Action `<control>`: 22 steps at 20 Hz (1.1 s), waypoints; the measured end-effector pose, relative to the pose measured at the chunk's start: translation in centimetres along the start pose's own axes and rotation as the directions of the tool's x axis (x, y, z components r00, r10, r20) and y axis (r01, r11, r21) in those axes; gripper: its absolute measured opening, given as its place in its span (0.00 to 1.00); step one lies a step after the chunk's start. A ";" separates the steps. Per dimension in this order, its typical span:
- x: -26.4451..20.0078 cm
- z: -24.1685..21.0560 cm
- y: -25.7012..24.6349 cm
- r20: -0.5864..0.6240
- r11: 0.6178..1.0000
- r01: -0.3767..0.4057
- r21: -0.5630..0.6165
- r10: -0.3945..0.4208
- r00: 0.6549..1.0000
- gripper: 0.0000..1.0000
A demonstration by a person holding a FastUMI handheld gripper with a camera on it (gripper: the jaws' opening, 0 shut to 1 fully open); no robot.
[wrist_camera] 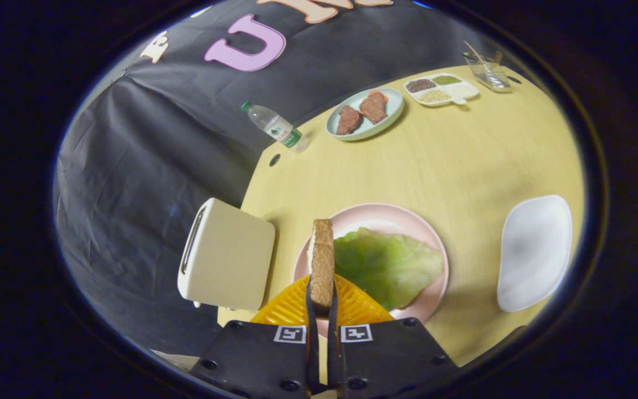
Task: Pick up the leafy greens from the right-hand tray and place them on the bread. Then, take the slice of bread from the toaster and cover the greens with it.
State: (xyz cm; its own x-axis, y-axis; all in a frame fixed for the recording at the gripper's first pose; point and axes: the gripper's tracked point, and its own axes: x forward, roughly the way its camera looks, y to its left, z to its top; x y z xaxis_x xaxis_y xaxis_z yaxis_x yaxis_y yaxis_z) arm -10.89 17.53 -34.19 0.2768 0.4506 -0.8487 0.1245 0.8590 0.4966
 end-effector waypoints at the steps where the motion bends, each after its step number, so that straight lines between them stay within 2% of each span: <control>1: -0.1 0.0 -0.7 0.000 1.000 0.016 -0.004 -0.016 1.000 0.18; 4: -0.5 -0.1 -2.5 0.001 0.996 0.070 -0.053 -0.070 0.998 0.45; 9: -2.8 1.0 -3.8 0.043 0.984 0.105 -0.141 -0.100 0.994 0.89; 13: -6.1 3.7 -4.3 0.164 0.961 0.140 -0.239 -0.102 0.981 0.94; 15: -8.2 5.9 -4.2 0.267 0.938 0.175 -0.300 -0.094 0.959 0.97; 19: -12.5 9.0 -4.1 0.432 0.884 0.277 -0.376 -0.097 0.896 1.00; 21: -14.9 11.1 -5.8 0.529 0.851 0.355 -0.387 -0.110 0.841 1.00; 22: -16.4 12.3 -6.1 0.586 0.832 0.403 -0.383 -0.119 0.802 1.00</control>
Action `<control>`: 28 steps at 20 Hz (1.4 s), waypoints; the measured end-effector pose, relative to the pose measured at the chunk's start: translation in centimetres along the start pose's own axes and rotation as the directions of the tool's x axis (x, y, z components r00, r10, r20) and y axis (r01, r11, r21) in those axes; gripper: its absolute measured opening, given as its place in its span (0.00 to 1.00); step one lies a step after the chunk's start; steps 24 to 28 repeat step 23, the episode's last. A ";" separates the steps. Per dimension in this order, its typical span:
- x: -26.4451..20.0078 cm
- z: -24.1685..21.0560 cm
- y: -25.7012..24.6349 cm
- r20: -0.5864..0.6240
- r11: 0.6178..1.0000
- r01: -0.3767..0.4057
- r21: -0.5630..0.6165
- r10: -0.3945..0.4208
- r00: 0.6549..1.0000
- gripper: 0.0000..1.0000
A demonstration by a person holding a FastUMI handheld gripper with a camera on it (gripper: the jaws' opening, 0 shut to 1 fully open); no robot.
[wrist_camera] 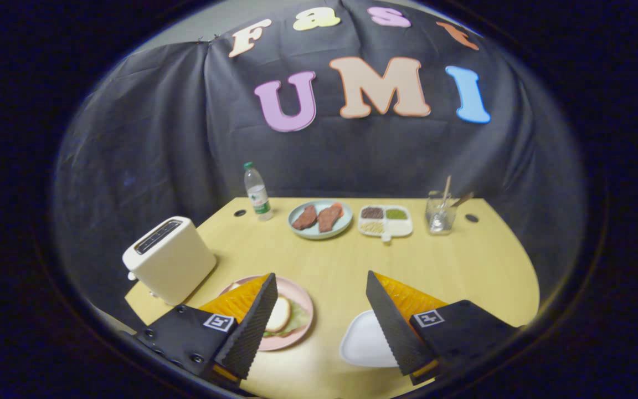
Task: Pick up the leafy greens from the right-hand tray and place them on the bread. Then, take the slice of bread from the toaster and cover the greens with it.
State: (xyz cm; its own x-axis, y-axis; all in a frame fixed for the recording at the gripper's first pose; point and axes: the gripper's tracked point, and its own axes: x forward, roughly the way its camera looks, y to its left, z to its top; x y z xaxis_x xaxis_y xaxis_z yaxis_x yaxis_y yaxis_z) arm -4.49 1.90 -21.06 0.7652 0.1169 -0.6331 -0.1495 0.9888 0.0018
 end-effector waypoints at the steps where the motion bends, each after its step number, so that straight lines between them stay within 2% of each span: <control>1: -0.5 1.5 -1.1 0.054 0.999 0.043 -0.022 -0.042 0.998 1.00; 4: -2.3 4.9 -3.6 0.198 0.986 0.156 -0.056 -0.142 0.970 1.00; 6: -3.8 7.3 -4.3 0.281 0.974 0.222 -0.050 -0.200 0.939 1.00; 8: -5.5 9.0 -5.1 0.346 0.969 0.247 -0.014 -0.227 0.910 1.00; 11: -5.7 10.1 -6.5 0.386 0.960 0.279 -0.003 -0.256 0.886 1.00; 22: -6.5 13.4 -7.7 0.464 0.950 0.310 0.043 -0.294 0.836 1.00; 28: -6.5 13.7 -7.7 0.468 0.950 0.311 0.042 -0.293 0.834 1.00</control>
